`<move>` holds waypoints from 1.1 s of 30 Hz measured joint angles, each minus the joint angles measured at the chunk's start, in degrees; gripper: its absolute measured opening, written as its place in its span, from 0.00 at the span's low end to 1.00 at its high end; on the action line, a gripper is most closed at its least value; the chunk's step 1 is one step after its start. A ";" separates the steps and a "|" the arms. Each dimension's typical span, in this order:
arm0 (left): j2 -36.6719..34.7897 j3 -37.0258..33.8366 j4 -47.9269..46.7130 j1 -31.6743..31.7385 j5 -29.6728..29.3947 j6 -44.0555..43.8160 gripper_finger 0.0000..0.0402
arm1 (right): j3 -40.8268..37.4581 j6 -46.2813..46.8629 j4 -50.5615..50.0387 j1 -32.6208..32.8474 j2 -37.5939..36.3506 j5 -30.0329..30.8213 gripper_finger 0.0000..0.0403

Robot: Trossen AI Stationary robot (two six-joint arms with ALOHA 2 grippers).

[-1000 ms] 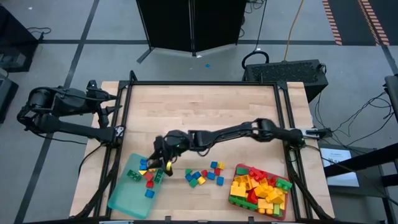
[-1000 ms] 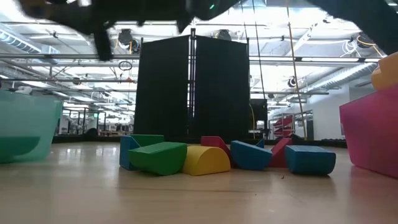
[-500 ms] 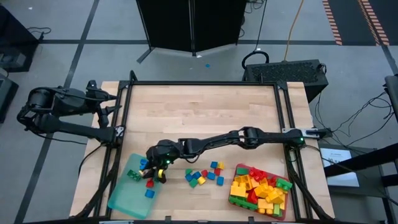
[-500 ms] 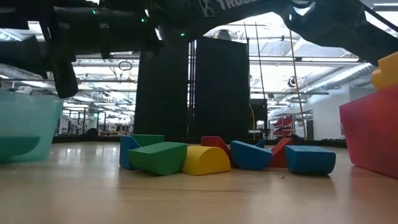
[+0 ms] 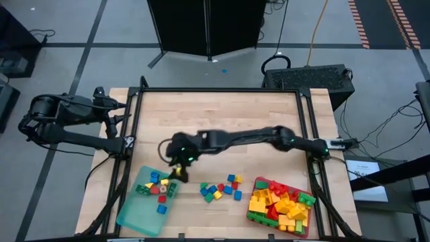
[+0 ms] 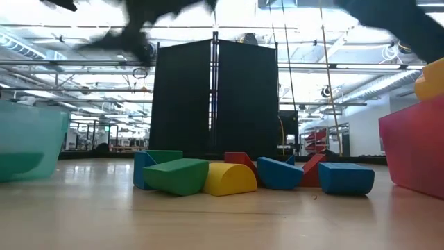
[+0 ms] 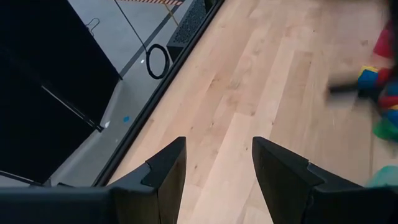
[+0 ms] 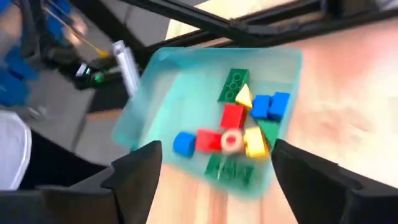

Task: Sort blocks by size
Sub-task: Put the green block into the blue bin

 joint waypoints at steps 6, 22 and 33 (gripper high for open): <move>0.00 0.00 -1.04 -0.01 0.00 -0.44 0.47 | 0.21 -12.32 -36.09 4.56 -9.80 19.51 0.71; -0.17 0.00 -1.06 -0.01 0.02 0.11 0.47 | -14.39 -21.21 -20.04 10.17 -8.67 20.61 0.70; -0.17 0.00 -1.06 -0.01 0.02 0.00 0.47 | -26.63 -20.67 -6.73 9.92 -8.23 18.25 0.70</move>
